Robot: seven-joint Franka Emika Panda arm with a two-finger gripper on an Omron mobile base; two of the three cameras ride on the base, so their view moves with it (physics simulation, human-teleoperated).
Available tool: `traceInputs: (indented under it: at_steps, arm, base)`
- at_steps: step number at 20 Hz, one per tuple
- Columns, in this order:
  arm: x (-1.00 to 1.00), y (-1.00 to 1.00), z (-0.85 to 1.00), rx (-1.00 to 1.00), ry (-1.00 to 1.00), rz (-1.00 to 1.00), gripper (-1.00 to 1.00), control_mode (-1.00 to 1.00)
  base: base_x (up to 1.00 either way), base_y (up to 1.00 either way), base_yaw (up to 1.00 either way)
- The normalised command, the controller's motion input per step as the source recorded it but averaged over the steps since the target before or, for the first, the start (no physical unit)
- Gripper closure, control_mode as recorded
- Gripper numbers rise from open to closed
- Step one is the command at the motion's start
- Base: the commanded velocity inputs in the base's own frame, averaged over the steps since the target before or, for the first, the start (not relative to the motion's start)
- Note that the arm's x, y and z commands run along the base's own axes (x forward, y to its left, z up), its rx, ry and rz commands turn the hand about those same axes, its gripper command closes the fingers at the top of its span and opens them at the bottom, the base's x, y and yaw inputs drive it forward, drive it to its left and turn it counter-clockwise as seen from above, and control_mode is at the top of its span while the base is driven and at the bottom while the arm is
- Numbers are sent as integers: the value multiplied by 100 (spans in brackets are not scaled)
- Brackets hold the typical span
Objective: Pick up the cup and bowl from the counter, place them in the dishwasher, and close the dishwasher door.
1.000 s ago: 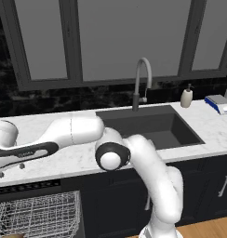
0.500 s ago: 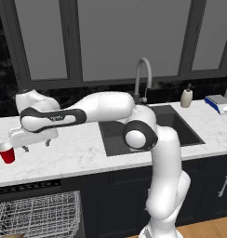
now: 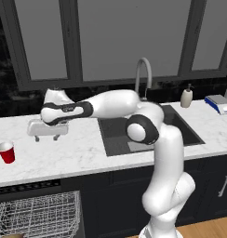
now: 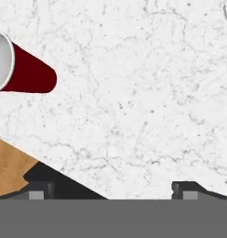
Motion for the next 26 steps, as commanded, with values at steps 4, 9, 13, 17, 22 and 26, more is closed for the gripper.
traceInputs:
  at_steps: [4, 9, 13, 17, 22, 26]
  arm:
    - [12, 66, 51, 0, 2, 0, -100, -100]
    - [17, 55, 38, 0, 16, 0, -100, -100]
    - [16, 20, -38, 0, 2, 0, -100, -100]
    - [1, 1, -36, 0, -4, 0, -100, -100]
    - [-12, 0, 0, 0, -6, 0, -100, -100]
    - [-6, 0, 0, 0, -9, 0, -100, -100]
  base:
    - [0, 0, 0]
    - [0, 0, 0]
    - [0, 0, 0]
    - [0, 0, 0]
    - [0, 0, 0]
    - [0, 0, 0]
